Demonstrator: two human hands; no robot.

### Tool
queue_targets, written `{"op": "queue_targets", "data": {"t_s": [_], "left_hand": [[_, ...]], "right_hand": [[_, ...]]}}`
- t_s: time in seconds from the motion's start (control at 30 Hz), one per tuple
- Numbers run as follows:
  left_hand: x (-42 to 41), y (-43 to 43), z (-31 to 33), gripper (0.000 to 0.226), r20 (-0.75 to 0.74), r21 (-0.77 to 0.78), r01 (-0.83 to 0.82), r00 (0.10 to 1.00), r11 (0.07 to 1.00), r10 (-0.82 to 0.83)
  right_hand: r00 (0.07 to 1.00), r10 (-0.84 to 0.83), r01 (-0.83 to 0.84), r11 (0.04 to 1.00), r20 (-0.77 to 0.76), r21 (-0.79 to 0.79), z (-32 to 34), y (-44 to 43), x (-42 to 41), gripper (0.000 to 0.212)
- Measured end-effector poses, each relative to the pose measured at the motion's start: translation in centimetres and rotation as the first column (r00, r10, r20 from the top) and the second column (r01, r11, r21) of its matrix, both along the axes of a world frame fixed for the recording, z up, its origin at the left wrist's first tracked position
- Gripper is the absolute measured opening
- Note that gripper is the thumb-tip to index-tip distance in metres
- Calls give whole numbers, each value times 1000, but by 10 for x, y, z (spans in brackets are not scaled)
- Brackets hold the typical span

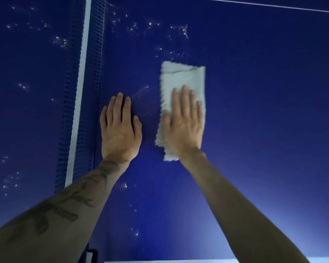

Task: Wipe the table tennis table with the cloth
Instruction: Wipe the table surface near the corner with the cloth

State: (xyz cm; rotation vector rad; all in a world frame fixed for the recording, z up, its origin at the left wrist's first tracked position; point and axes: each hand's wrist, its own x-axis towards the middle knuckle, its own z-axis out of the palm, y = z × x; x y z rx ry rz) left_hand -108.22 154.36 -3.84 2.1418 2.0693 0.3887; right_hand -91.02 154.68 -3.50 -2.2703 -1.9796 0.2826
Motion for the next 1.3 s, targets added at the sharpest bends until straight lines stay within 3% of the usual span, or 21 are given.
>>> {"op": "queue_targets", "data": {"t_s": [0.07,0.13,0.27,0.37,0.47,0.57,0.63,0.77,0.9,0.97,1.1,1.17,1.3], "left_hand": [[0,0,0,53,-10,1,4,1000,1000,-4],[0,1,1,54,-2,-4,2,1000,1000,-2],[1,0,-1,54,6,6,-18,1000,1000,18],[0,0,-3,54,-7,14,-16,1000,1000,16],[0,1,-4,54,-19,32,-17,1000,999,17],[1,1,-4,54,-21,46,-3,1000,999,4],[0,2,-4,54,-18,41,-7,1000,999,8],[0,2,-5,54,-16,29,-22,1000,999,23],[1,3,-7,53,-26,34,-25,999,999,26],[1,3,-7,53,-31,44,-27,999,999,29],[1,3,-7,54,-37,48,-16,999,999,17],[0,3,-8,55,-32,37,-17,999,999,18],[-1,3,-10,55,-31,15,-20,999,1000,21]], "right_hand": [[976,216,-216,976,1,-8,-1,-26,-11,65],[946,325,-324,946,22,-15,-2,-42,11,64],[999,11,-10,999,39,-47,5,-16,73,66],[986,-165,166,985,34,-48,8,27,70,66],[996,-85,86,996,22,-36,6,43,27,67],[976,217,-215,976,31,-40,2,10,0,66],[945,325,-323,945,37,-40,1,-5,20,65],[998,52,-50,997,34,-66,5,22,74,67],[986,-165,166,985,34,-35,7,78,58,66],[993,-117,118,992,21,-47,6,88,31,67],[959,282,-280,959,30,-39,3,47,1,66],[926,375,-373,927,49,-46,1,31,25,66],[994,101,-97,993,48,-72,3,57,78,67]]}}
